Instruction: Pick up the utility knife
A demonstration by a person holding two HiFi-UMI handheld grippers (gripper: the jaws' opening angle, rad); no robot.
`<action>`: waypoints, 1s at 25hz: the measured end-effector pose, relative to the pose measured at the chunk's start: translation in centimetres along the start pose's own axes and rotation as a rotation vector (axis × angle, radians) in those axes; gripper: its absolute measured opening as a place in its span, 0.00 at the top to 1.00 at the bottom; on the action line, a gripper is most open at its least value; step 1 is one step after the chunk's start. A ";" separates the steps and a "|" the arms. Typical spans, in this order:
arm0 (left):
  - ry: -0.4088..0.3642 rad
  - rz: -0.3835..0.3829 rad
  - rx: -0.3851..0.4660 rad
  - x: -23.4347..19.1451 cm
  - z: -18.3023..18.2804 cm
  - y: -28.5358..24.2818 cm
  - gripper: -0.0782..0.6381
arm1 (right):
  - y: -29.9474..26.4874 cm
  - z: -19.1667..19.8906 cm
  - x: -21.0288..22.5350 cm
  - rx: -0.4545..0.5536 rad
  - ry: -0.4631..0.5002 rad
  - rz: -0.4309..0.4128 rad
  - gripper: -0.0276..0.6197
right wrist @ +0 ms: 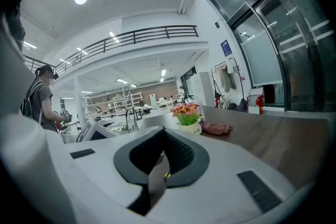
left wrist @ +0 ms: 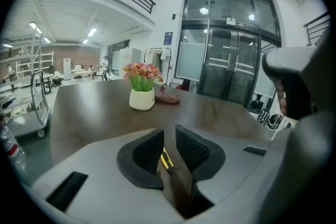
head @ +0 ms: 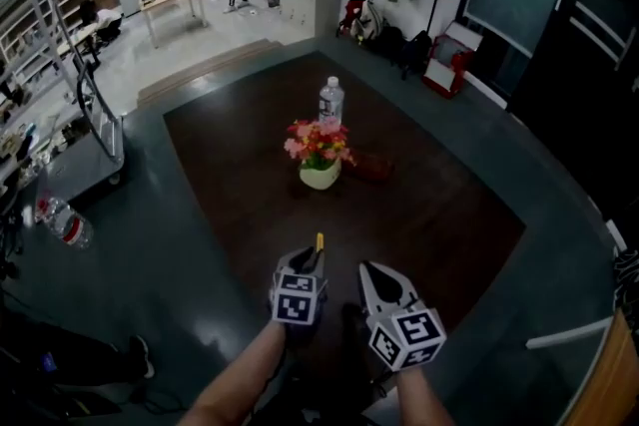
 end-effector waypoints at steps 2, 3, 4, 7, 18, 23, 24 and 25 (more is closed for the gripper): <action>0.003 -0.013 -0.045 -0.1 0.4 -2.0 0.75 | -0.5 0.5 0.9 -0.010 -0.011 -0.009 0.94; 0.004 -0.019 -0.069 -0.1 0.6 -2.9 0.72 | -0.8 0.7 1.4 -0.015 -0.016 -0.011 0.94; 0.005 -0.023 -0.091 -0.2 0.7 -3.8 0.70 | -1.0 0.9 1.8 -0.020 -0.022 -0.010 0.94; 0.002 -0.045 -0.147 -0.5 1.0 -6.0 0.64 | -1.4 1.5 2.7 -0.033 -0.044 -0.009 0.94; 0.000 -0.175 -0.271 -1.1 2.4 -8.1 0.66 | -0.8 3.0 4.2 -0.066 -0.073 -0.022 0.94; -0.037 -0.204 -0.278 -0.9 2.4 -7.9 0.73 | -0.8 2.9 4.3 -0.059 -0.067 -0.026 0.94; -0.046 -0.210 -0.281 -0.9 2.5 -7.9 0.77 | -0.7 2.8 4.3 -0.058 -0.067 -0.021 0.94; -0.054 -0.214 -0.283 -0.9 2.6 -7.9 0.79 | -0.6 2.7 4.3 -0.055 -0.067 -0.017 0.94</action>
Point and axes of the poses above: the fingertips, and each gripper's own axes: y backward along the fingers, x to its right, z out of its underside, the point moved 6 cm from there along y, backward along the fingers, and after that the axes turned 15 degrees about -x, right-handed, at the moved point
